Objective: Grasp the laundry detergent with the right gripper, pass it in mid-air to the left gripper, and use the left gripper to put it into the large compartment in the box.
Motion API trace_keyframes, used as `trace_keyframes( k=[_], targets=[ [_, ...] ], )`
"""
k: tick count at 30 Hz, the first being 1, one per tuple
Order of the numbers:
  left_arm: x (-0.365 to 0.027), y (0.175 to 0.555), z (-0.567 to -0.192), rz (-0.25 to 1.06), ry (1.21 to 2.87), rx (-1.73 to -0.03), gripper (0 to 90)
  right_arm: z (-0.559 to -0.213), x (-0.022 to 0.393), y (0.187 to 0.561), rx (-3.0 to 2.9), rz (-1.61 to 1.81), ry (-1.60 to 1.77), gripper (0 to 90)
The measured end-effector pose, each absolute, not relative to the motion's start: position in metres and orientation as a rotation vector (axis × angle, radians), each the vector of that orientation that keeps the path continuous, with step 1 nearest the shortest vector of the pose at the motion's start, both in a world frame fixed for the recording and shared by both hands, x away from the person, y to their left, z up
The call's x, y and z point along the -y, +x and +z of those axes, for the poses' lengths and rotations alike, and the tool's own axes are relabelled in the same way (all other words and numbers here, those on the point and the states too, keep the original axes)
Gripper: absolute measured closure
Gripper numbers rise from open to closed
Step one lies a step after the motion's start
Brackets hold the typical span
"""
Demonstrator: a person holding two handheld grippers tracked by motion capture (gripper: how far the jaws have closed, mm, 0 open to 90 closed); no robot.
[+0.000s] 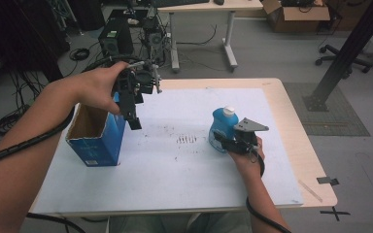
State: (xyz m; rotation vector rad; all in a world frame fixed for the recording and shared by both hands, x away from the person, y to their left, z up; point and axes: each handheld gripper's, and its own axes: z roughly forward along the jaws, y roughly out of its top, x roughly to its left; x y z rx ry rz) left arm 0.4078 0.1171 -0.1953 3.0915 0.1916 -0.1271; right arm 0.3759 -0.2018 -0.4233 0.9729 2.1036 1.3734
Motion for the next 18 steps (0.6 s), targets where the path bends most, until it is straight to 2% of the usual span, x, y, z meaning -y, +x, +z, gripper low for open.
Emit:
trace_keyframes(
  k=[7, 18],
  targets=[
    [-0.114, 0.408, -0.193, -0.124, 3.092, -0.185, 0.2, -0.413, 0.205, 0.374, -2.104, 1.411, 0.961, 45.5],
    [-0.110, 0.405, -0.187, -0.127, 3.095, -0.169, 0.2, -0.378, 0.210, 0.369, -2.157, 1.484, 0.868, 45.4]
  ],
)
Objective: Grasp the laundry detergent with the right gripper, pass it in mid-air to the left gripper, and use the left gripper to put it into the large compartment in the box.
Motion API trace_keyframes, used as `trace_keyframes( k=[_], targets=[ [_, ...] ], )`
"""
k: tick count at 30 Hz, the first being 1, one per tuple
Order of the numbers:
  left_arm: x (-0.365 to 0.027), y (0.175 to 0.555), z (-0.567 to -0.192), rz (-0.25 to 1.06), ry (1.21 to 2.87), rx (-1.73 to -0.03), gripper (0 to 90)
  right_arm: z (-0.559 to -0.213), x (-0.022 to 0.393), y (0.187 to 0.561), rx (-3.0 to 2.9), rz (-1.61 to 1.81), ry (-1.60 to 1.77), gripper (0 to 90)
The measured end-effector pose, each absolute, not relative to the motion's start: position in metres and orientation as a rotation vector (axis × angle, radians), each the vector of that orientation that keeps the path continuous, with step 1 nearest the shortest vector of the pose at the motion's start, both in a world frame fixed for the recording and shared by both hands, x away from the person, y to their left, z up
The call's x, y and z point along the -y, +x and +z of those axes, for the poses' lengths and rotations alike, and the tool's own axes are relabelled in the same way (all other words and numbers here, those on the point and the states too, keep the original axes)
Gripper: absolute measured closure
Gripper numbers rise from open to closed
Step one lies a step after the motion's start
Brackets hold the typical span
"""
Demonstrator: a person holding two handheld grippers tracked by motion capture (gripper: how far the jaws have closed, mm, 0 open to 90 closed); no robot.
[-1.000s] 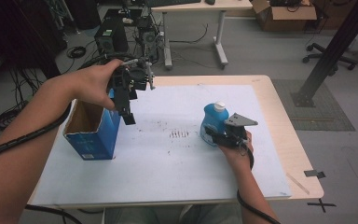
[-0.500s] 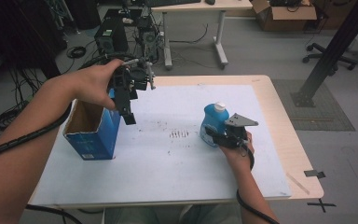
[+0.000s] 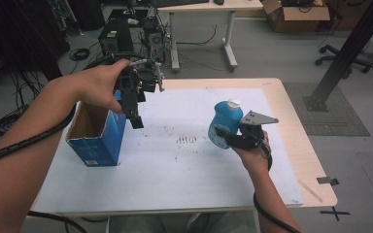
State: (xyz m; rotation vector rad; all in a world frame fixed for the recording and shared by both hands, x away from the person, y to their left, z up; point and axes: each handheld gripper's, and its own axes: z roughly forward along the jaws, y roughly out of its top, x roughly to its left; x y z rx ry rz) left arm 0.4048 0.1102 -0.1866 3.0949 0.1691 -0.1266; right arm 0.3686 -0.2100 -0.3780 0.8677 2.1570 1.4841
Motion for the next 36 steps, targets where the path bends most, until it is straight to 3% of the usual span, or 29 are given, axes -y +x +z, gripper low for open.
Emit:
trace_keyframes(
  k=[13, 36],
  targets=[
    [-0.108, 0.401, -0.181, -0.139, 3.086, -0.152, 0.2, -0.338, 0.202, 0.358, -2.281, 1.503, 0.690, 45.3],
    [-0.092, 0.395, -0.178, -0.123, 3.097, -0.079, 0.2, -0.326, 0.190, 0.348, -2.461, 1.604, 0.441, 45.3]
  ],
)
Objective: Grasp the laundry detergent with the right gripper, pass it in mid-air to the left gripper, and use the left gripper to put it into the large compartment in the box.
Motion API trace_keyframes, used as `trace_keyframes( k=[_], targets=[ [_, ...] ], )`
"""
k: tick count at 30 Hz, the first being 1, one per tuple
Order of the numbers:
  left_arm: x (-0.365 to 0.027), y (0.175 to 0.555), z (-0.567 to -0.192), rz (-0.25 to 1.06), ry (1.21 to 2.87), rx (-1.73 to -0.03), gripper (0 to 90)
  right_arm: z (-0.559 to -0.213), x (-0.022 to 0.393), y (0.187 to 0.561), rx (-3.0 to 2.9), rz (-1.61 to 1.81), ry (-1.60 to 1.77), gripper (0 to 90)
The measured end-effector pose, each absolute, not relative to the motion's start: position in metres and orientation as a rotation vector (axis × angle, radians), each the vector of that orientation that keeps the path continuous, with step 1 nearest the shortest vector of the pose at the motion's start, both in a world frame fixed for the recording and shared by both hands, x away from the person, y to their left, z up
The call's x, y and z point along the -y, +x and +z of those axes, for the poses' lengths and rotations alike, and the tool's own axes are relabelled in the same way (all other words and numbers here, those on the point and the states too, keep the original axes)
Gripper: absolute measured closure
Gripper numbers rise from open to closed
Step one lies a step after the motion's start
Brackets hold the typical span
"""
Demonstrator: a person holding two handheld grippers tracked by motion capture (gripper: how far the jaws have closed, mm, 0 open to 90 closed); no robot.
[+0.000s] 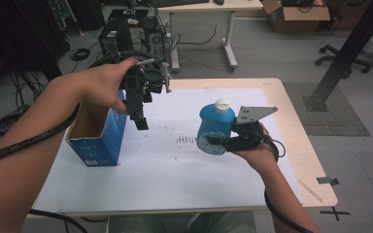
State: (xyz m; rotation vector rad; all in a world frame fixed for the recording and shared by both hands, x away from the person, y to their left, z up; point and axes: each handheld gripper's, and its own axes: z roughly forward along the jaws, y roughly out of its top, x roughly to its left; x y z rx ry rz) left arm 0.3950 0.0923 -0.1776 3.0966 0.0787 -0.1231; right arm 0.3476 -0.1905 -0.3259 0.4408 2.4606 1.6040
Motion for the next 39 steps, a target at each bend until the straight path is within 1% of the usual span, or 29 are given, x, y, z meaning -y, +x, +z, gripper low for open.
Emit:
trace_keyframes(
  k=[18, 39],
  targets=[
    [-0.080, 0.391, -0.182, -0.118, 3.102, -0.012, 0.2, -0.336, 0.174, 0.350, -2.585, 1.671, 0.242, 45.0],
    [-0.073, 0.389, -0.184, -0.112, 3.105, 0.006, 0.2, -0.346, 0.145, 0.361, -2.595, 1.685, 0.209, 45.1]
  ],
)
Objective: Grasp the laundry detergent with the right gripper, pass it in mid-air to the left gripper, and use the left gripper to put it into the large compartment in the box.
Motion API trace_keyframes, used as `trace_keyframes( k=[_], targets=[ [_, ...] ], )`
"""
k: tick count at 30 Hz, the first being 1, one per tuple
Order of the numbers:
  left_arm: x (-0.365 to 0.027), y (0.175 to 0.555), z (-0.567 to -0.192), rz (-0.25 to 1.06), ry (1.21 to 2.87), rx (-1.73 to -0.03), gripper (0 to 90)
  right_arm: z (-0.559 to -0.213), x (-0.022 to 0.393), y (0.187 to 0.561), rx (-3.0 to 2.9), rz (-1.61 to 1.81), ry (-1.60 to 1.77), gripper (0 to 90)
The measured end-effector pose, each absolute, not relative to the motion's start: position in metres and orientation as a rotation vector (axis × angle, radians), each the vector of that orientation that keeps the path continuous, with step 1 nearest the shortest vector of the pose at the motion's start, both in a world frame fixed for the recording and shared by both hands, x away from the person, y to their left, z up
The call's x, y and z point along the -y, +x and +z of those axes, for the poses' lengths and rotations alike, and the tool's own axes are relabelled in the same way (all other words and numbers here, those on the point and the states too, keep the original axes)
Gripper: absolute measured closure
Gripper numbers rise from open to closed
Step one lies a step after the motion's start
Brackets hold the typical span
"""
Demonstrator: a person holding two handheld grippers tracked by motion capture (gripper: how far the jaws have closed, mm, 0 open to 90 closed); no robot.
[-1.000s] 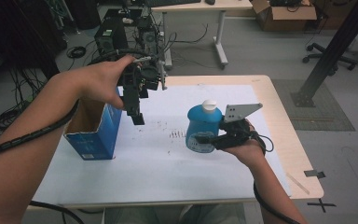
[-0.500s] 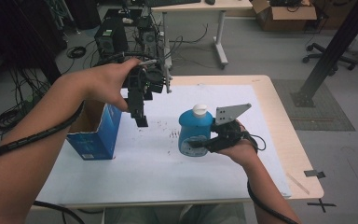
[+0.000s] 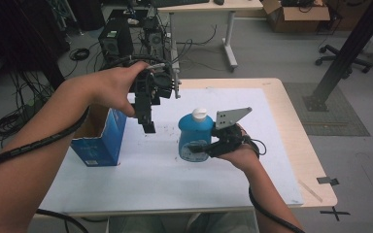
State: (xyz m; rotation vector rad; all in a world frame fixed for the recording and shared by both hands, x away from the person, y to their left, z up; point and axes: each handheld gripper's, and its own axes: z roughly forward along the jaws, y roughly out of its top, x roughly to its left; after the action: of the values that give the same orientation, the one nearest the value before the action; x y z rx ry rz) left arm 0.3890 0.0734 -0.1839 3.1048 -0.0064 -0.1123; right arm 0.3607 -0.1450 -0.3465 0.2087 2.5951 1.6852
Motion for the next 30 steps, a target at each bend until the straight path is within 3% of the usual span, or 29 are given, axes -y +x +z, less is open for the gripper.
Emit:
trace_keyframes(
  k=[30],
  targets=[
    [-0.064, 0.379, -0.209, -0.129, 3.112, 0.074, 0.2, -0.361, 0.097, 0.360, -2.601, 1.670, 0.066, 45.2]
  ],
)
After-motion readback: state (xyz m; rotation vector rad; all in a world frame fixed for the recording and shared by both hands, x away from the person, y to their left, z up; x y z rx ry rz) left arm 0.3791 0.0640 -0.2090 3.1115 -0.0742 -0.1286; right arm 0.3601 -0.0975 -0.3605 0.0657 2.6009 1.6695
